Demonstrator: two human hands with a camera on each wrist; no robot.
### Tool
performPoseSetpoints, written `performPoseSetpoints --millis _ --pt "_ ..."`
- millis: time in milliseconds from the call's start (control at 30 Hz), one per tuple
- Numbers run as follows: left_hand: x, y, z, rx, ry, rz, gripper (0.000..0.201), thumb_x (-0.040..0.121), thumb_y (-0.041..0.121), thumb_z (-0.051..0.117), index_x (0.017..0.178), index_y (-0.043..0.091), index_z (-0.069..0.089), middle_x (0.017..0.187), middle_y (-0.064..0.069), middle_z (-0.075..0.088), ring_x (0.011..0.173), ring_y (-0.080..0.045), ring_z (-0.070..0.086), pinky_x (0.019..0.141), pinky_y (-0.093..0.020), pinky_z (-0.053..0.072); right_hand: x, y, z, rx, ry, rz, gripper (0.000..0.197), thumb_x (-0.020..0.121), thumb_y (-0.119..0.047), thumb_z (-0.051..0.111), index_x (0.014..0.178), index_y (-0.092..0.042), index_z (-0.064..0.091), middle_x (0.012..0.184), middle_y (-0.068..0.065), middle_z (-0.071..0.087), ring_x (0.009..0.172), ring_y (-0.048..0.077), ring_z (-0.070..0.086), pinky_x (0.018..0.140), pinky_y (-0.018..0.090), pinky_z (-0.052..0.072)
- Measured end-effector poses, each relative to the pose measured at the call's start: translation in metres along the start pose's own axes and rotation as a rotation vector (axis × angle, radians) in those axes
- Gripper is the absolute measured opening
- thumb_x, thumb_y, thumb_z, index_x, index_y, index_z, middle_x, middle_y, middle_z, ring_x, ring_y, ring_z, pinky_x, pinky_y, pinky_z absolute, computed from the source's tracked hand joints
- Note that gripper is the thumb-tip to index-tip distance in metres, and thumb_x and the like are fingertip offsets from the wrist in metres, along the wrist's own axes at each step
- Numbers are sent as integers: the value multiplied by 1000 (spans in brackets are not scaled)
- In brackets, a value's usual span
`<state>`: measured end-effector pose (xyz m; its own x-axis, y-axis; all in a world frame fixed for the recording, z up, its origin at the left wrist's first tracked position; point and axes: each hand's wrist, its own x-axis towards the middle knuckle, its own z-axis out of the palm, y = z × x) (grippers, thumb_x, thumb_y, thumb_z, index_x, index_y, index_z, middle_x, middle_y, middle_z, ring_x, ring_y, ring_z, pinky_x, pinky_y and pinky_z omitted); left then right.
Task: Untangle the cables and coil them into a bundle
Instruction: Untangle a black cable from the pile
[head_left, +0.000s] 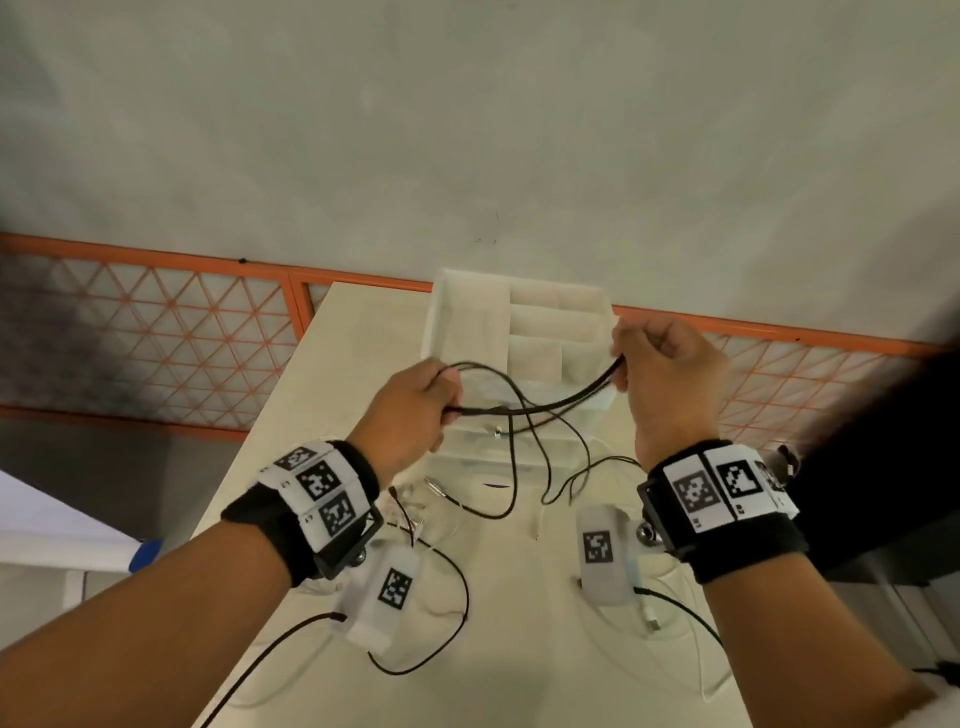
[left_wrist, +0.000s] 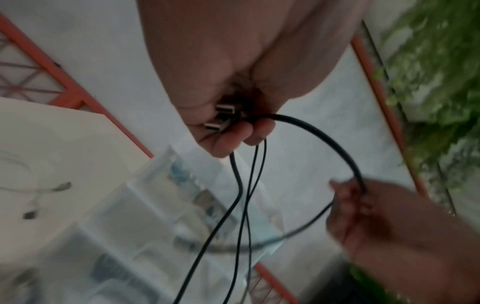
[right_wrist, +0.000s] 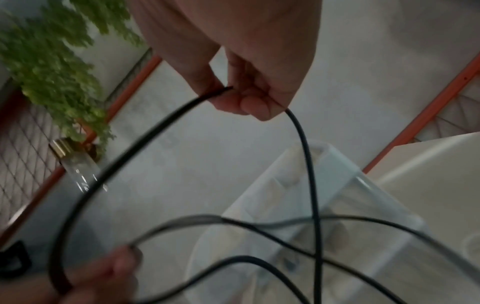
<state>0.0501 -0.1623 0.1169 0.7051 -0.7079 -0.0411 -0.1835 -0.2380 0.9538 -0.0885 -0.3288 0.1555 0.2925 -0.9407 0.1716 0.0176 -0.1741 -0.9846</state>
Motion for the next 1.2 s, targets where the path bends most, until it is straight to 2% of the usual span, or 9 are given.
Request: performPoseSetpoints --millis 167,267,367,600,733,800,900,1000,1200 --pt "15 2 -15 288 106 139 28 104 32 37 86 16 52 73 -7 61 62 -26 55 63 -38 48 8 23 -15 -177 32 174 16 78 -19 63 77 -9 75 50 -5 52 53 20 43 56 31 39" --pt "11 -17 -16 503 -21 132 28 104 36 35 84 22 48 69 -10 62 62 -31 57 61 -38 46 20 16 -22 -169 173 93 21 79 -18 58 70 -1 66 56 9 45 55 24 39 55 33 36" --pt "9 -32 -13 563 -116 72 30 104 34 34 77 24 44 63 -4 54 62 -27 50 64 -37 43 31 10 -24 -167 234 -57 28 82 -19 48 58 -14 61 55 4 50 56 25 44 54 32 36" --pt "7 -32 -21 533 -161 -66 35 105 30 36 72 22 47 69 2 55 72 -23 52 71 -38 40 61 50 -48 -318 199 -34 23 100 -16 51 107 -25 71 96 3 75 81 21 73 54 15 50" --pt "9 -7 -20 267 -62 -36 33 103 24 42 78 10 57 62 1 55 63 -18 48 66 -37 41 49 82 -48 -709 -136 119 50 92 -48 58 136 -23 59 135 8 64 117 28 64 103 42 48" --pt "11 7 -14 236 -47 -8 33 104 24 41 84 5 60 60 3 56 57 -15 43 58 -29 35 31 73 -33 -840 -202 75 59 93 -51 60 142 -19 53 144 15 53 127 35 55 107 43 42" --pt "15 20 -3 160 -43 14 33 104 21 41 86 2 62 59 2 59 52 -13 42 54 -27 34 -16 44 -7 -632 -131 -315 42 88 -51 67 118 -20 68 120 8 59 89 22 65 80 33 53" --pt "14 31 7 24 -94 6 32 104 20 42 80 9 60 58 -2 60 46 -11 40 47 -22 33 -49 33 18 -587 -380 -558 37 82 -41 72 116 -27 67 97 -6 56 69 4 49 58 26 49" --pt "4 16 7 18 -192 65 30 106 21 39 82 13 57 63 3 63 58 -4 49 59 -13 39 -14 18 12 -492 -320 -416 11 92 -16 68 89 -19 78 64 -16 64 52 -3 55 55 7 38"
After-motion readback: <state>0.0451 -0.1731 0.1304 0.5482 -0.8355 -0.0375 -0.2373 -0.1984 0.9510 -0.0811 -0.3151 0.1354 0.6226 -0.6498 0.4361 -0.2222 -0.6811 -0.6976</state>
